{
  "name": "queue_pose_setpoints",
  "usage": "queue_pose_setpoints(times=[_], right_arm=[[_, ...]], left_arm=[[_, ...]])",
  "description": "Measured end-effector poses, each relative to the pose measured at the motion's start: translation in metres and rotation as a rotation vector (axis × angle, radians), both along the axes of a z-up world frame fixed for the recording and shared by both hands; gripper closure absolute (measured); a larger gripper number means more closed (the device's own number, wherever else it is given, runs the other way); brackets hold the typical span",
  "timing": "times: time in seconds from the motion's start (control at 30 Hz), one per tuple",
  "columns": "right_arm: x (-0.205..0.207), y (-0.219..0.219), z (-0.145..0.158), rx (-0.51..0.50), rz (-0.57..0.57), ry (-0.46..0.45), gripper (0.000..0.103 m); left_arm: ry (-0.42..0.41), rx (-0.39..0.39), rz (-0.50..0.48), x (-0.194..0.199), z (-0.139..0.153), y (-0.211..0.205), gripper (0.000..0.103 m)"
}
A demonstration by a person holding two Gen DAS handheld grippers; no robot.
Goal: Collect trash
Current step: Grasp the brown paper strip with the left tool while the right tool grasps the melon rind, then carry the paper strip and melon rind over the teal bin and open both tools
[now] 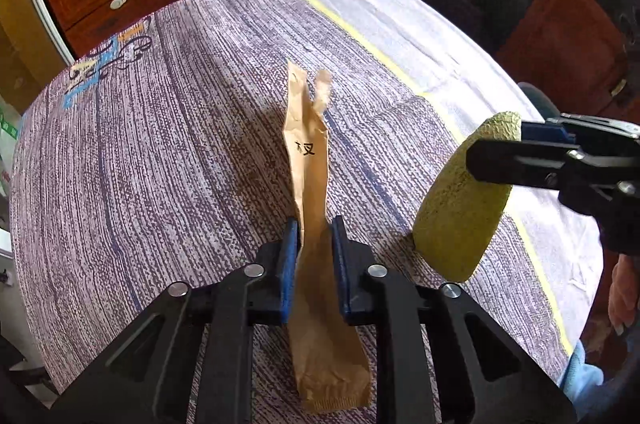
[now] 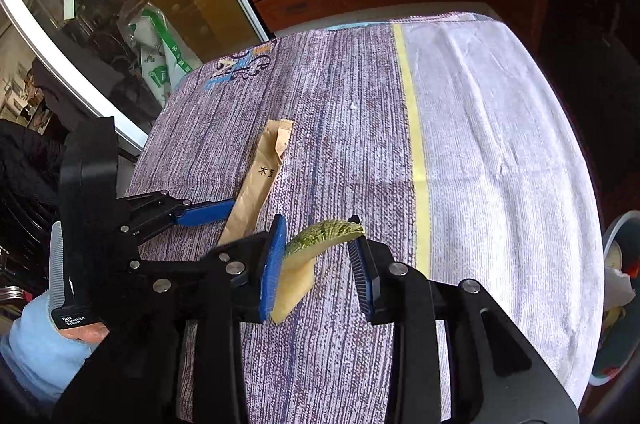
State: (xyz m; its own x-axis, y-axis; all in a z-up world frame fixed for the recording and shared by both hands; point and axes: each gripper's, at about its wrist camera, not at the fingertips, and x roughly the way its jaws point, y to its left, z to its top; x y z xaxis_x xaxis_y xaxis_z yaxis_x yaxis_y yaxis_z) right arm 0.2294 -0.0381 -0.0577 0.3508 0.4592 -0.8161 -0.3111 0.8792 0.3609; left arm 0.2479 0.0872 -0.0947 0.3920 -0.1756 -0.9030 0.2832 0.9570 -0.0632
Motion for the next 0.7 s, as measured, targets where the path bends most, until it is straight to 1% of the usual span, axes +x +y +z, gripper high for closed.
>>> queue_pose_setpoints(times=[0.03, 0.1, 0.13, 0.23, 0.27, 0.3, 0.33, 0.37, 0.57, 0.7], right_arm=[[0.0, -0.003, -0.006, 0.01, -0.002, 0.023, 0.069], [-0.004, -0.005, -0.019, 0.019, 0.0, 0.063, 0.069], [-0.006, -0.005, -0.026, 0.022, -0.002, 0.079, 0.069], [-0.012, -0.008, -0.04, 0.055, -0.017, 0.105, 0.074], [-0.013, -0.01, -0.039, 0.071, -0.024, 0.109, 0.075], [-0.014, -0.013, -0.039, 0.082, -0.027, 0.113, 0.078], [-0.015, -0.016, -0.036, 0.09, -0.031, 0.11, 0.085], [-0.017, -0.019, -0.033, 0.091, -0.037, 0.103, 0.088], [-0.032, -0.056, -0.012, 0.12, -0.09, 0.064, 0.089], [-0.046, -0.086, 0.0, 0.129, -0.128, 0.044, 0.089]], left_arm=[[0.002, 0.005, 0.0, -0.003, 0.0, -0.001, 0.098], [0.003, 0.01, 0.014, -0.011, 0.0, -0.002, 0.099], [0.003, 0.011, 0.019, -0.019, -0.002, 0.007, 0.099], [0.006, 0.015, 0.051, -0.028, 0.0, 0.01, 0.099], [0.004, 0.019, 0.061, -0.032, 0.003, 0.012, 0.099], [0.002, 0.019, 0.064, -0.034, 0.006, 0.013, 0.099], [0.001, 0.02, 0.062, -0.038, 0.01, 0.011, 0.099], [-0.004, 0.025, 0.057, -0.041, 0.014, 0.007, 0.098], [-0.041, 0.034, 0.023, -0.051, 0.035, -0.021, 0.098], [-0.072, 0.042, -0.02, -0.06, 0.051, -0.052, 0.098]])
